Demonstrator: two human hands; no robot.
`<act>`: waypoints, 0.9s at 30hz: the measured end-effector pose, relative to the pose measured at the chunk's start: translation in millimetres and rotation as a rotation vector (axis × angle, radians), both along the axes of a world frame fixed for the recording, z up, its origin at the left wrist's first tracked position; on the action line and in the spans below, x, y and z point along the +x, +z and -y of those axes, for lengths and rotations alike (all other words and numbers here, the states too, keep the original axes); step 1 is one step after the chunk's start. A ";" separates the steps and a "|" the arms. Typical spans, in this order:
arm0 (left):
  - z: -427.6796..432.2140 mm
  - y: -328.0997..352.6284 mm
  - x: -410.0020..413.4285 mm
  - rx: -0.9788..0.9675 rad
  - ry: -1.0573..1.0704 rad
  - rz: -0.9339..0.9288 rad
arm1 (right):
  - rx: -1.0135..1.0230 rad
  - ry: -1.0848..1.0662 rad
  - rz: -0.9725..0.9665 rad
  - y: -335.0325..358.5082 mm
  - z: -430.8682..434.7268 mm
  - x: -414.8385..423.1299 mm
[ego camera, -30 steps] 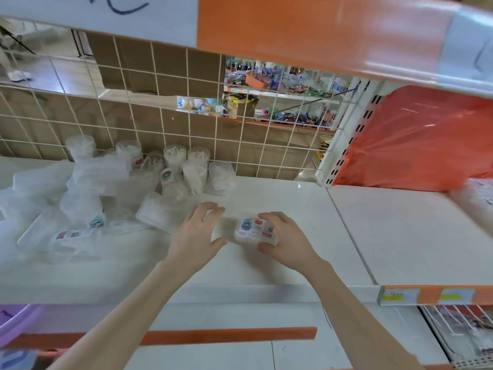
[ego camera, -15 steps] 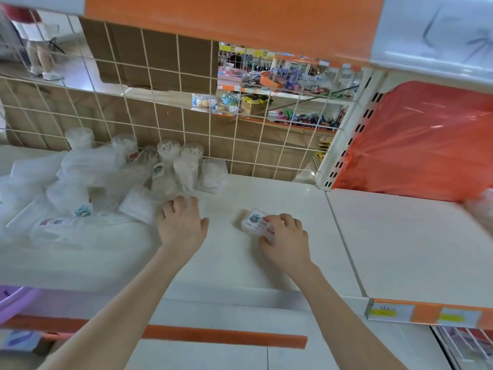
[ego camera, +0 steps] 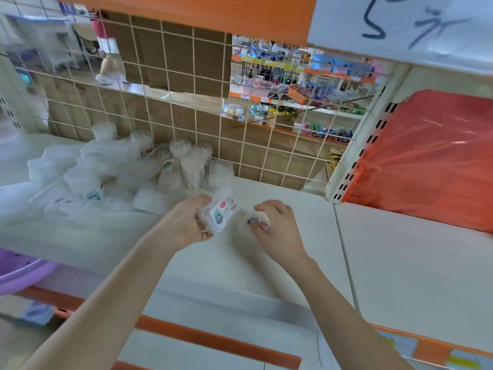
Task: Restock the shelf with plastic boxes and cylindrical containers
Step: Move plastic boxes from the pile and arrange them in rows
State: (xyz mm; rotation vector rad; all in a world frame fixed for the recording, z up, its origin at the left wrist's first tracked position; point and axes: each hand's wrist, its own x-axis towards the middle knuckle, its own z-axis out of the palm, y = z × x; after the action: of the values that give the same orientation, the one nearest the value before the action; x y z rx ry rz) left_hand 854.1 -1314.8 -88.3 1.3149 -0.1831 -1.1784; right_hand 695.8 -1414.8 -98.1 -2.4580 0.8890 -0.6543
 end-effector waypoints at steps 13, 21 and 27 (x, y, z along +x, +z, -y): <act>-13.2 6.3 -17.9 -0.272 -0.058 -0.271 | 0.500 0.223 0.173 18.8 -0.2 7.9; -11.8 1.7 -22.7 -0.321 -0.074 -0.276 | 0.556 0.297 0.215 26.9 3.4 12.0; -15.9 4.4 -15.1 -0.154 -0.220 -0.212 | 0.578 0.536 0.073 38.4 14.2 0.9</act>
State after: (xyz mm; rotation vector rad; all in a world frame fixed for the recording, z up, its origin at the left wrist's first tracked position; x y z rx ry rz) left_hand 839.0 -1298.9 -83.9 1.0460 -0.2629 -1.4516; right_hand 696.7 -1429.0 -59.7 -1.9925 0.2952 -0.2435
